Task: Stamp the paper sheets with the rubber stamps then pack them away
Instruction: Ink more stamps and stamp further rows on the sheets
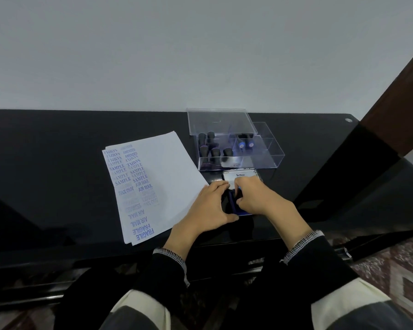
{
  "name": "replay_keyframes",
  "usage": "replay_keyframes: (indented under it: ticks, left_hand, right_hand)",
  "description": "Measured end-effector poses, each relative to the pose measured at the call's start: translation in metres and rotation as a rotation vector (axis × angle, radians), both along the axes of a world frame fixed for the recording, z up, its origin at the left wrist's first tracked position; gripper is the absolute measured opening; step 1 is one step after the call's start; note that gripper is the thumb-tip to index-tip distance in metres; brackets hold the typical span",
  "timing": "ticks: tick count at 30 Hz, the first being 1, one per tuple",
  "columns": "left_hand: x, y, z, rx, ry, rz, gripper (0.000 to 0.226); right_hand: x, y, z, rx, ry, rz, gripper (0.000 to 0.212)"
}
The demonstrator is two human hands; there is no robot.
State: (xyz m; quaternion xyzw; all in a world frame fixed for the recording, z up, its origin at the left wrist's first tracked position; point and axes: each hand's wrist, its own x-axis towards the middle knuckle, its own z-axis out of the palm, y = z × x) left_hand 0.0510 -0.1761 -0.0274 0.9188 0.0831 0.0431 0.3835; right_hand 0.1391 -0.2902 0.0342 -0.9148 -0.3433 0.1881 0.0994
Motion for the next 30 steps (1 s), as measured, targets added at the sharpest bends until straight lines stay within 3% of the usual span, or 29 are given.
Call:
replay_keyframes:
  ticks: [4,7,12,15,22,30]
  left_hand:
    - [-0.001,0.012,0.004,-0.156,0.011,-0.02,0.094]
    - [-0.004,0.024,0.009,-0.183,-0.027,-0.006,0.082]
    - [-0.014,0.047,0.013,-0.155,-0.162,0.172,0.054]
    - [-0.025,0.06,0.01,-0.141,-0.213,0.309,0.044]
    - [-0.061,0.104,-0.001,-0.045,-0.192,0.551,0.038]
    - [-0.099,0.136,-0.013,0.105,-0.15,0.712,0.038]
  right_hand:
    - [0.0,0.007,0.007,-0.077,0.014,0.009,0.019]
    - [-0.004,0.004,0.004,-0.037,-0.007,-0.009,0.017]
    - [-0.013,-0.008,-0.009,0.087,-0.026,-0.054,0.018]
    - [-0.013,-0.003,-0.006,0.051,-0.033,-0.056,0.018]
    - [-0.006,0.011,0.006,-0.105,-0.071,0.021,0.012]
    - [-0.017,-0.001,-0.007,0.054,-0.071,-0.047,0.019]
